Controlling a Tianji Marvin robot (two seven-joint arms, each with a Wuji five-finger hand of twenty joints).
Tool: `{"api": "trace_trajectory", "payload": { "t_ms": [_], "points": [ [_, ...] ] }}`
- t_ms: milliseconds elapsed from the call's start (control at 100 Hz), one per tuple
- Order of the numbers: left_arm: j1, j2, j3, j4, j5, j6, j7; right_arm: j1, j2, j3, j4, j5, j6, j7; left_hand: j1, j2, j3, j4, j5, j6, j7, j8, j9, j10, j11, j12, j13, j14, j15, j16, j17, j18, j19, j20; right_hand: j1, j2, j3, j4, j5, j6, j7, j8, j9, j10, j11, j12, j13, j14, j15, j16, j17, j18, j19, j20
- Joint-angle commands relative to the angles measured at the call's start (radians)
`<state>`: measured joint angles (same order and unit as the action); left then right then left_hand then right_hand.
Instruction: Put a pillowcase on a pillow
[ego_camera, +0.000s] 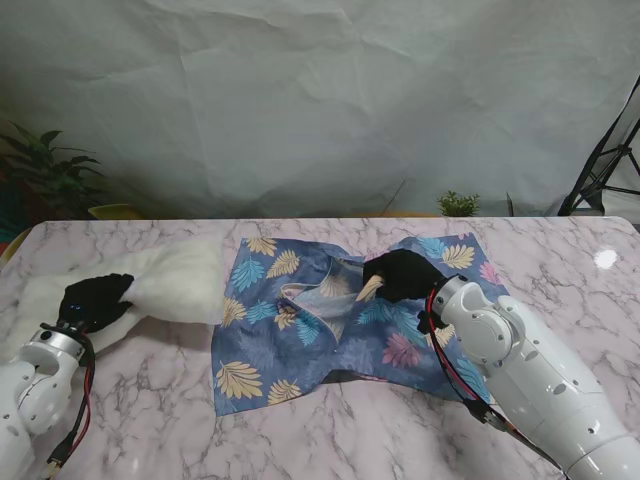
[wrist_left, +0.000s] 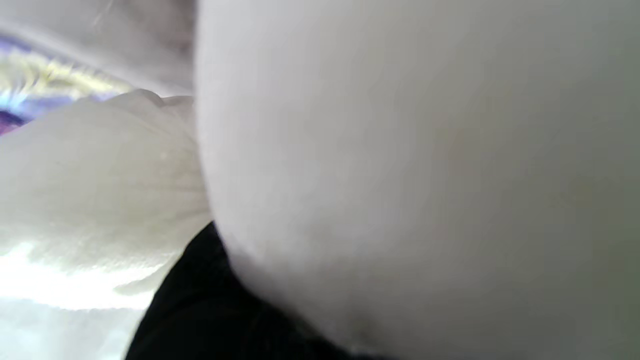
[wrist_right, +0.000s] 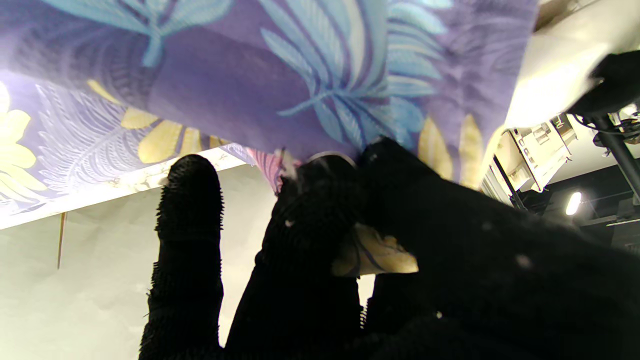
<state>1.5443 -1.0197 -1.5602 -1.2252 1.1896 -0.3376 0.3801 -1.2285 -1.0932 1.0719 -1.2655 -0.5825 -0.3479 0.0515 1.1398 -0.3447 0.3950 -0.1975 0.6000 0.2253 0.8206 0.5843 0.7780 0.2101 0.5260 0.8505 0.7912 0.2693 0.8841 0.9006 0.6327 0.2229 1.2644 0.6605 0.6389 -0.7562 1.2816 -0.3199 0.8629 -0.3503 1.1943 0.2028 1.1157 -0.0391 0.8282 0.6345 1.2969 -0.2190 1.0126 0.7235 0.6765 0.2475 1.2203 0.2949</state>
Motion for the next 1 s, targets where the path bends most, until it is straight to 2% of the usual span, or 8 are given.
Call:
{"api": "trace_trajectory", "payload": {
  "t_ms": [0, 230, 480, 520, 540, 580, 880, 990],
  "points": [
    [-0.008, -0.006, 0.003, -0.060, -0.018, -0.040, -0.001, -0.004, 0.001, -0.002, -0.003, -0.002, 0.007, 0.003, 0.151, 0.097, 0.218, 0.059, 0.134, -0.174, 0.247, 0.090, 0.041, -0.079, 0.029, 0.028, 0.013, -0.093, 0.059, 0.033, 0.023, -0.067, 0.121, 0.062, 0.036, 0.039, 0.016, 0.002, 0.002, 0.004, 0.059, 0.029, 0.025, 0.028, 0.016, 0.011, 0.018, -0.015, 0.048, 0.023, -0.001, 0.032, 0.013, 0.014],
    [-0.030, -0.013, 0.008, -0.150, -0.038, -0.195, -0.037, 0.001, -0.001, -0.005, -0.004, 0.003, 0.021, 0.006, 0.151, 0.087, 0.224, 0.056, 0.143, -0.185, 0.263, 0.097, 0.054, -0.093, 0.030, 0.038, 0.022, -0.100, 0.058, 0.042, 0.020, -0.062, 0.116, 0.070, 0.035, 0.040, 0.015, 0.002, 0.001, 0.005, 0.058, 0.029, 0.025, 0.029, 0.016, 0.011, 0.018, -0.015, 0.046, 0.021, 0.002, 0.031, 0.013, 0.015],
    [-0.086, -0.016, 0.082, -0.157, -0.078, -0.344, -0.099, 0.007, 0.000, -0.001, -0.005, 0.012, 0.039, 0.020, 0.151, 0.070, 0.241, 0.056, 0.163, -0.206, 0.299, 0.108, 0.076, -0.118, 0.049, 0.049, 0.040, -0.118, 0.058, 0.048, 0.014, -0.053, 0.097, 0.070, 0.035, 0.041, 0.014, 0.002, 0.000, 0.005, 0.058, 0.029, 0.025, 0.029, 0.015, 0.011, 0.019, -0.016, 0.045, 0.019, 0.003, 0.032, 0.012, 0.017],
    [-0.095, -0.015, 0.097, -0.155, -0.080, -0.359, -0.105, 0.008, 0.000, -0.001, -0.004, 0.015, 0.041, 0.021, 0.151, 0.061, 0.255, 0.054, 0.170, -0.204, 0.319, 0.115, 0.085, -0.125, 0.066, 0.053, 0.049, -0.127, 0.065, 0.053, 0.016, -0.050, 0.096, 0.072, 0.036, 0.041, 0.013, 0.002, 0.000, 0.006, 0.058, 0.029, 0.026, 0.029, 0.015, 0.011, 0.019, -0.015, 0.045, 0.019, 0.003, 0.031, 0.011, 0.017],
    [-0.100, -0.017, 0.106, -0.153, -0.088, -0.366, -0.110, 0.009, 0.000, -0.001, -0.003, 0.016, 0.042, 0.022, 0.151, 0.057, 0.262, 0.051, 0.171, -0.231, 0.334, 0.120, 0.089, -0.128, 0.074, 0.053, 0.052, -0.131, 0.069, 0.056, 0.018, -0.048, 0.098, 0.074, 0.036, 0.041, 0.013, 0.002, 0.000, 0.006, 0.058, 0.029, 0.025, 0.028, 0.015, 0.011, 0.019, -0.015, 0.045, 0.019, 0.003, 0.031, 0.011, 0.017],
    [-0.110, -0.019, 0.126, -0.147, -0.099, -0.382, -0.113, 0.010, -0.001, -0.002, -0.002, 0.017, 0.044, 0.022, 0.147, 0.047, 0.279, 0.048, 0.176, -0.241, 0.356, 0.127, 0.097, -0.133, 0.090, 0.051, 0.059, -0.130, 0.076, 0.064, 0.017, -0.038, 0.100, 0.078, 0.036, 0.041, 0.013, 0.002, 0.000, 0.006, 0.058, 0.029, 0.025, 0.028, 0.015, 0.011, 0.019, -0.015, 0.045, 0.019, 0.003, 0.032, 0.011, 0.017],
    [-0.165, -0.020, 0.219, -0.122, -0.156, -0.467, -0.203, 0.016, -0.001, -0.004, 0.002, 0.018, 0.051, 0.025, 0.116, 0.015, 0.352, 0.042, 0.210, -0.255, 0.377, 0.117, 0.126, -0.148, 0.114, 0.038, 0.090, -0.124, 0.080, 0.079, 0.037, -0.023, 0.115, 0.089, 0.037, 0.042, 0.012, 0.003, 0.000, 0.006, 0.058, 0.029, 0.025, 0.028, 0.014, 0.011, 0.019, -0.014, 0.045, 0.018, 0.004, 0.033, 0.012, 0.019],
    [-0.192, -0.022, 0.255, -0.097, -0.157, -0.471, -0.188, 0.016, -0.002, -0.007, 0.004, 0.021, 0.047, 0.021, 0.112, 0.011, 0.361, 0.039, 0.211, -0.254, 0.376, 0.113, 0.126, -0.138, 0.113, 0.036, 0.092, -0.122, 0.078, 0.079, 0.032, -0.019, 0.111, 0.088, 0.037, 0.042, 0.011, 0.003, 0.000, 0.007, 0.058, 0.029, 0.024, 0.030, 0.014, 0.011, 0.019, -0.014, 0.045, 0.018, 0.003, 0.033, 0.011, 0.019]
  ]
}}
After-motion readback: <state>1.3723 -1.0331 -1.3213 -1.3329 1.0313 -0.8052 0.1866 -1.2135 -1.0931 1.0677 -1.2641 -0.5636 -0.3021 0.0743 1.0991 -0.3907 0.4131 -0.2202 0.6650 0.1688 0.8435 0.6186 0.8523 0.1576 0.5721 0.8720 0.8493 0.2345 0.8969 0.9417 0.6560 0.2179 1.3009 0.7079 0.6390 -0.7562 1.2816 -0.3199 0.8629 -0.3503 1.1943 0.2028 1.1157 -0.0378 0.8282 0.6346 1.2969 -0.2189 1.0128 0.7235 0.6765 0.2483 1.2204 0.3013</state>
